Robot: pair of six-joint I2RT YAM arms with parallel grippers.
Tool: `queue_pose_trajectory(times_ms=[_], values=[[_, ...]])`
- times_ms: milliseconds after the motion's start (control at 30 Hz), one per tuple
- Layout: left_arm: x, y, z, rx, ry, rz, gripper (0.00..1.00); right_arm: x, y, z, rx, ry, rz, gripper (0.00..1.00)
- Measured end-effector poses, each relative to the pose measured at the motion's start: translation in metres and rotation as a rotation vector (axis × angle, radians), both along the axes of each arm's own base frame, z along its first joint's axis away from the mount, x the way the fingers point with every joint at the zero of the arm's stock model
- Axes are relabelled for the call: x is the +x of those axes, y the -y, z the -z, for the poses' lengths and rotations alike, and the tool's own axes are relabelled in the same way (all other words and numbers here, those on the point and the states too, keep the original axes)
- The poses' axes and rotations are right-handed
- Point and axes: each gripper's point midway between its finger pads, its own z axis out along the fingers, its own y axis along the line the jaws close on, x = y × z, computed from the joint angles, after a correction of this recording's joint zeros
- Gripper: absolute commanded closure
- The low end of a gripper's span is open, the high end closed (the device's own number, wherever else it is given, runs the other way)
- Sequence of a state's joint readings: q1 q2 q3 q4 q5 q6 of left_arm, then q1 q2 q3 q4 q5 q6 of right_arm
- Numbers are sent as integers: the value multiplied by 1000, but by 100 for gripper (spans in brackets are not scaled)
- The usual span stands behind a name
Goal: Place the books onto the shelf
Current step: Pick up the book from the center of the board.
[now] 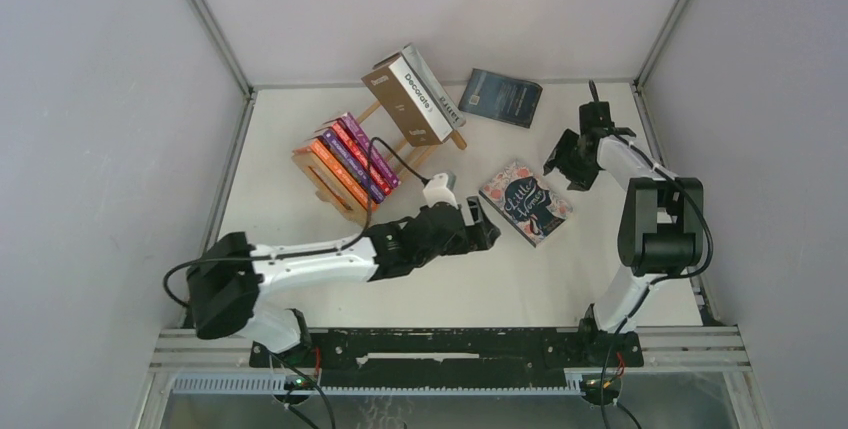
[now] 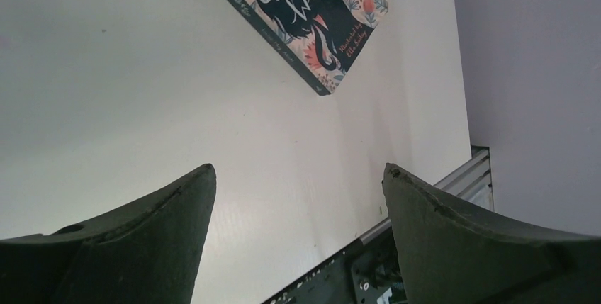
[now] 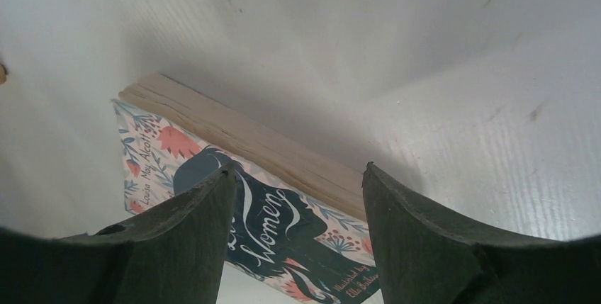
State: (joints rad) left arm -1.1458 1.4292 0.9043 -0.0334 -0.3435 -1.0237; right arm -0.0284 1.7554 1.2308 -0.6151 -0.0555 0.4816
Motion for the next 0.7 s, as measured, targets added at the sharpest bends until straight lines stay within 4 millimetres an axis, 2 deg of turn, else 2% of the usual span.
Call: queue_pose_trajectory(times_ms=[167,267,533,700], values=[[15,33,21,19,-24,31,7,-5,-8,16,43,-51,-16,27],[23,44,35,25,-47,47,6,-9,-12,21,68,-78,-24,27],[55,48,72,26,-109,32,4,-20,-27,22,119,-124,-57,27],[65,48,104,41,-158,28,3,-31,-39,22,180,-157,-80,28]])
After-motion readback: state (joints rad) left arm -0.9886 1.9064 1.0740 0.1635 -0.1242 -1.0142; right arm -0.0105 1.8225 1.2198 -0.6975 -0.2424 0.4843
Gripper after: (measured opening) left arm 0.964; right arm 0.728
